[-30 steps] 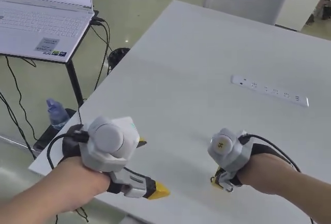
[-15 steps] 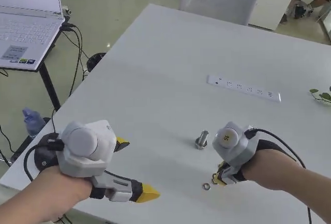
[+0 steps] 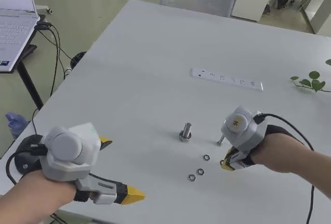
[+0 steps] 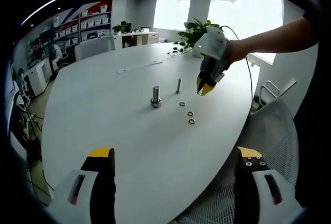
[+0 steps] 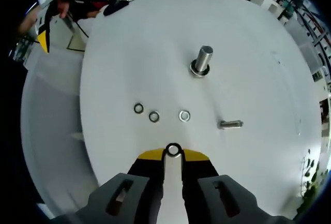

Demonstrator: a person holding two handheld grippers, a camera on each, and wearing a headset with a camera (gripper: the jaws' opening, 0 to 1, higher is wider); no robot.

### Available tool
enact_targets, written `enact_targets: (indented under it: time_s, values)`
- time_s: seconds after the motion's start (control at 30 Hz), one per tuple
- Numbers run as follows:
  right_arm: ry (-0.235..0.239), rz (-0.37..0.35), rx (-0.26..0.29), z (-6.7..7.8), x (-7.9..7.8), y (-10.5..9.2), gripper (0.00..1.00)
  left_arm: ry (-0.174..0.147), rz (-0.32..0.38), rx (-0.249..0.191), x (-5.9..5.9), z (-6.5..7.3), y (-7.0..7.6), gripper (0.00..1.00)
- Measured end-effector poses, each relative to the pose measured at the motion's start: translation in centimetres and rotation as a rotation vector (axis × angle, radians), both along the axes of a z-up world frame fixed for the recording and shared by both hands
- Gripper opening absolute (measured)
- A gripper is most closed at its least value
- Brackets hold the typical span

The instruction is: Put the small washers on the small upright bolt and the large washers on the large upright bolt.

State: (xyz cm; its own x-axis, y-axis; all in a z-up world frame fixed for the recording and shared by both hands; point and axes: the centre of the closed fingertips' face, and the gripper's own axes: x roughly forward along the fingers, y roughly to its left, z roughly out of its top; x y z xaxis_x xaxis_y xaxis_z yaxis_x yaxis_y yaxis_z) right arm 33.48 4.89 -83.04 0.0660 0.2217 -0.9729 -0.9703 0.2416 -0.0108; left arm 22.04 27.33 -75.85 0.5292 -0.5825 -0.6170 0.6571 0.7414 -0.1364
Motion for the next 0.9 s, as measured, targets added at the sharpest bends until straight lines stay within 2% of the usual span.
enact_targets:
  time_s: [0.1, 0.23, 0.73, 0.87, 0.9]
  values:
    - [-0.002, 0.002, -0.001, 0.3, 0.7, -0.7, 0.12, 0.0, -0.004, 0.011, -0.1, -0.1, 0.0, 0.98]
    - [-0.014, -0.008, 0.006, 0.7, 2.0, -1.2, 0.12, 0.002, 0.003, 0.005, -0.1, -0.2, -0.1, 0.99]
    - [-0.058, -0.032, 0.039, 2.4, 7.2, -1.4, 0.12, 0.018, -0.003, 0.02, -0.2, -0.2, -0.8, 0.97]
    - [-0.063, -0.034, 0.052, 2.6, 7.9, -1.0, 0.12, 0.023, -0.006, 0.025, -0.2, -0.3, -0.8, 0.96]
    - [-0.062, -0.033, 0.053, 2.7, 7.6, -0.8, 0.12, 0.026, -0.004, 0.023, -0.2, -0.4, -0.8, 0.96]
